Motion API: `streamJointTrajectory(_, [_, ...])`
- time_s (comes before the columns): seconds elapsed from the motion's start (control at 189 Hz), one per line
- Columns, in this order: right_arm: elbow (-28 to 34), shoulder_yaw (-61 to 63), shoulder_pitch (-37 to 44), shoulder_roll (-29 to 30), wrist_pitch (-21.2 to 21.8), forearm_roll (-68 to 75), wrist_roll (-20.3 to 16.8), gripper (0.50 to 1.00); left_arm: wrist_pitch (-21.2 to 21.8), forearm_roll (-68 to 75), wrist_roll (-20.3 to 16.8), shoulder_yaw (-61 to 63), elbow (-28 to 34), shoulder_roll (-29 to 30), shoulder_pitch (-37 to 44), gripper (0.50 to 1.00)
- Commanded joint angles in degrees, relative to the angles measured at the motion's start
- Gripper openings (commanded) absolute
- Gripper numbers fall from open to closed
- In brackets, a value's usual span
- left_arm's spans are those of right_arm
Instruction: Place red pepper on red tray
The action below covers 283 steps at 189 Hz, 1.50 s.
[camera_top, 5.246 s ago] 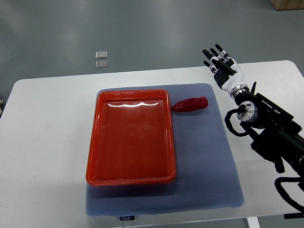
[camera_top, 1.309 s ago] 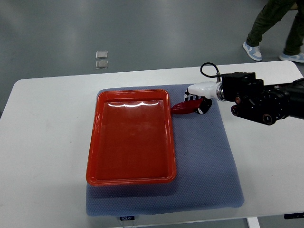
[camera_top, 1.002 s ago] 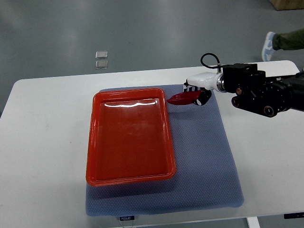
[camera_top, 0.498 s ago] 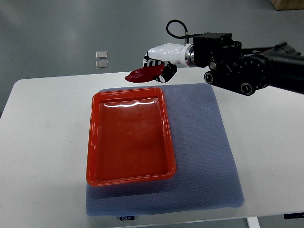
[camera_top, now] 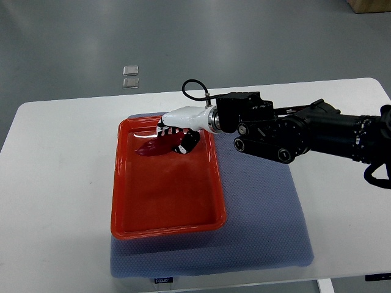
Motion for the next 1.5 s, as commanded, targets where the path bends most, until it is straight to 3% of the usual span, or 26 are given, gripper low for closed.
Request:
streamJointTrajectory(0.0, [-1.17, -0.11, -1.5, 0.01, -0.18, -0.29, -0.24, 0.572, 0.0, 0.0, -0.01, 0.0, 0.0, 0.0, -0.07, 1.0])
streamJointTrajectory(0.154, [-1.61, -0.11, -1.94, 0.01, -0.35, -0.55, -0.32, 0.603, 0.0, 0.0, -0.01, 0.0, 0.09, 0.0, 0.02, 1.0])
streamJointTrajectory(0.344, [-1.61, 0.07, -1.85, 0.01, -0.62, -0.2, -0.24, 0.782, 0.0, 0.0, -0.01, 0.0, 0.09, 0.0, -0.07, 1.0])
streamJointTrajectory(0.583, [-1.53, 0.42, -1.5, 0.01, -0.44, 0.06, -0.24, 0.827, 0.0, 0.0, -0.01, 0.0, 0.09, 0.0, -0.07, 1.0])
streamJointTrajectory(0.662, [-1.61, 0.68, -1.33, 0.01, -0.79, 0.59, 0.38, 0.903, 0.0, 0.0, -0.01, 0.0, 0.09, 0.0, -0.07, 1.0])
streamJointTrajectory(0.911, [-1.61, 14.74, -2.12, 0.01, -0.44, 2.35, 2.84, 0.913, 0.0, 0.0, -0.01, 0.0, 0.09, 0.0, 0.02, 1.0])
streamJointTrajectory(1.494, [-4.43, 53.85, -18.46, -0.25, -0.44, 24.67, 2.93, 0.913, 0.0, 0.0, -0.01, -0.09, 0.09, 0.0, 0.02, 1.0])
